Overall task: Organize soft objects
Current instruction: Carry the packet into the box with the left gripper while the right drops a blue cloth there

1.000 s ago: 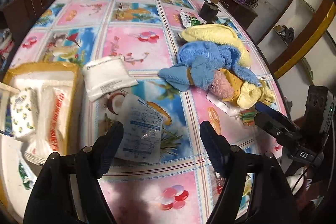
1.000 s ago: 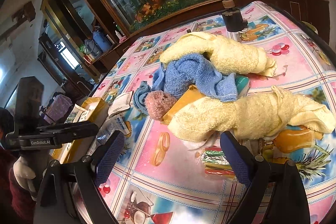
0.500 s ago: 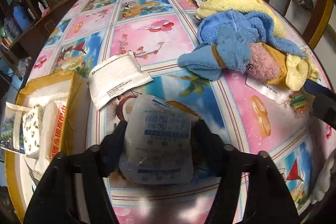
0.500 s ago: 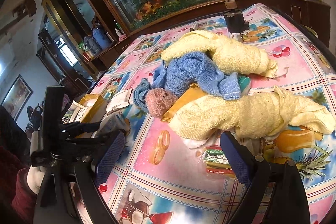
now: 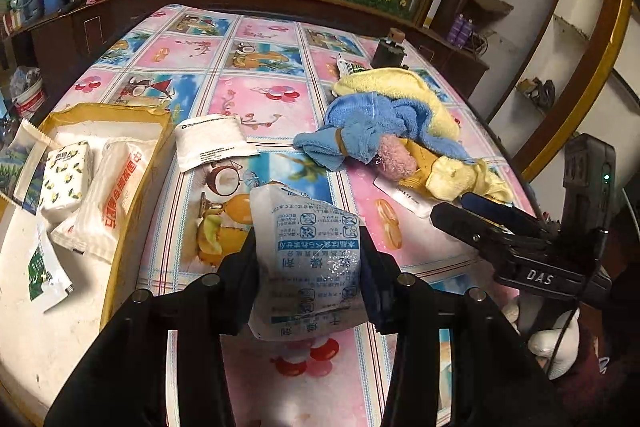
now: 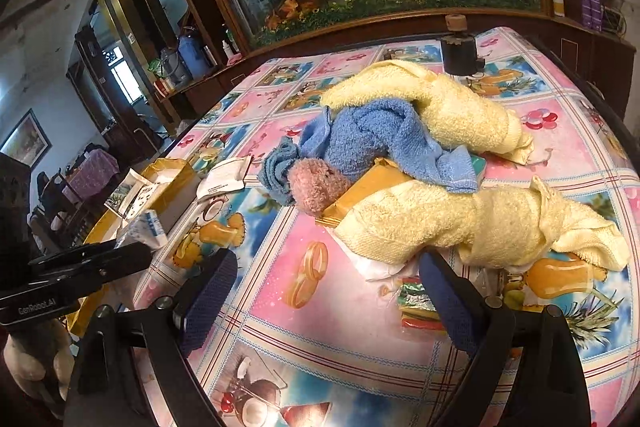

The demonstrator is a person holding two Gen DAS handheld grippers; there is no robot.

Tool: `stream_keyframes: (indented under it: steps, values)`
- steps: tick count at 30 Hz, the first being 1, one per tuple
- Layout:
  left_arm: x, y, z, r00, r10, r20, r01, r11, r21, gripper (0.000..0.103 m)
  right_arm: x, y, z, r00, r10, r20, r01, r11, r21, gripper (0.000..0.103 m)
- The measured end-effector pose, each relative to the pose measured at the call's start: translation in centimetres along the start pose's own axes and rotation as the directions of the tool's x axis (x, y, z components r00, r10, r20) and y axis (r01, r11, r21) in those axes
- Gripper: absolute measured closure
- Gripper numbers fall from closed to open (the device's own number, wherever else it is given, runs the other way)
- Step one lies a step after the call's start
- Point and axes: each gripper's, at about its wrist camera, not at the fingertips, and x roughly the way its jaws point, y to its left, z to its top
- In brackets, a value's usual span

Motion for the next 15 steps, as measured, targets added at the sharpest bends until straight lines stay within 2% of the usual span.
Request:
stream_keyframes:
  steps: [4,8,12,15]
  values:
    - [-1.7,1.5,-1.4,1.000,-0.018,0.019,0.018,0.999,-0.044,0.061,-1.2,1.1,1.1,0.997,0.073,0.007,-0.073,0.997,0.005,0.009]
    - [-2.2,2.5,-2.5,0.999,-0.037,0.012,0.038,0.996,-0.078,0.061,-0.7,3.6,3.1,0.998,0.066,-0.002,-0.066,0.994,-0.082,0.009]
    - [-2.4,3.2,-3.2,0.998,-0.057,0.010,0.058,0.993,-0.101,0.061,1.9,5.9,5.1,0.999,0.008,-0.032,-0.013,0.985,-0.174,0.014]
    - [-2.8,3.4,-3.4,0.998,-0.064,0.015,0.065,0.992,-0.106,0.061,4.4,7.3,6.5,0.997,-0.045,-0.062,0.028,0.967,-0.252,0.026]
